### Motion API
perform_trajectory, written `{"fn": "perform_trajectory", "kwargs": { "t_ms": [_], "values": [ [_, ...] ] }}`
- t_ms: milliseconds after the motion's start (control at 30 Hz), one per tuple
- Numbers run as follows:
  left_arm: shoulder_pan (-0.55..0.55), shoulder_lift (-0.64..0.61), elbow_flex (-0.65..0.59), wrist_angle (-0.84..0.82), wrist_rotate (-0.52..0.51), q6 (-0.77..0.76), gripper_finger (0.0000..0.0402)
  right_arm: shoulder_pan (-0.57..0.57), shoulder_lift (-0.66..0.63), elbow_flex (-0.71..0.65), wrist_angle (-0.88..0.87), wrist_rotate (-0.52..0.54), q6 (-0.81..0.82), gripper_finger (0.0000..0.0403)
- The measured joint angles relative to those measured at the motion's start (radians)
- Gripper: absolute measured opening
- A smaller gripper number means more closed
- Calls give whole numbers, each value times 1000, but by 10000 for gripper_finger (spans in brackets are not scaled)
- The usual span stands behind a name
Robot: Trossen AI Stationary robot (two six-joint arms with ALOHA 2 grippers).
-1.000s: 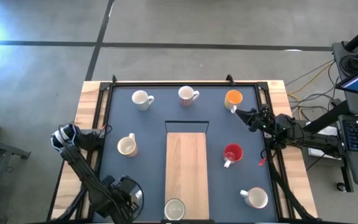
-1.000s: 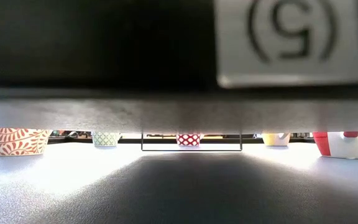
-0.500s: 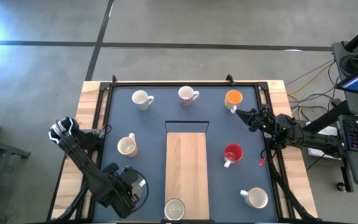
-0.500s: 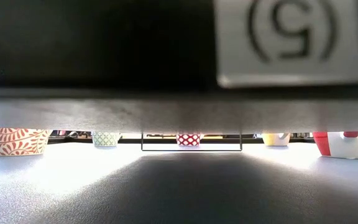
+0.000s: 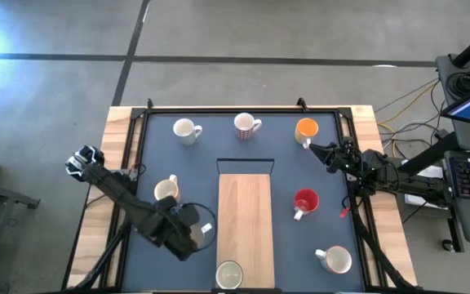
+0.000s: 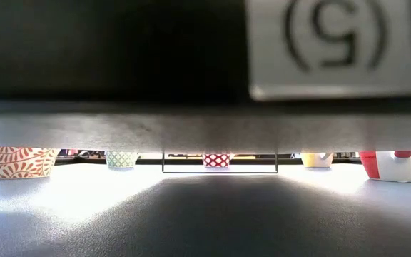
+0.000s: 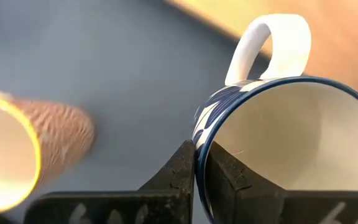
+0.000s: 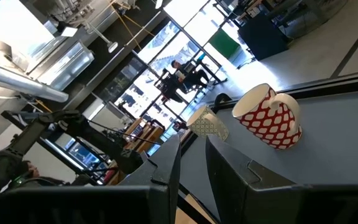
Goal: Place coffee mugs
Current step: Put the blue mug on the shelf
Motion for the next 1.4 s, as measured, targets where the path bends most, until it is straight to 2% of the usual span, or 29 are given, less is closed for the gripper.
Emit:
{"fn": "perform_trajectory", "kwargs": {
  "t_ms": [667,933,1400],
  "values": [
    [163,17,38,219,0,98,9,0,0,0,0,0,0,66],
    [184,24,38,253,3,92,9,0,0,0,0,0,0,66],
    [201,112,70,269,21,59,10,0,0,0,0,0,0,66]
  ]
}}
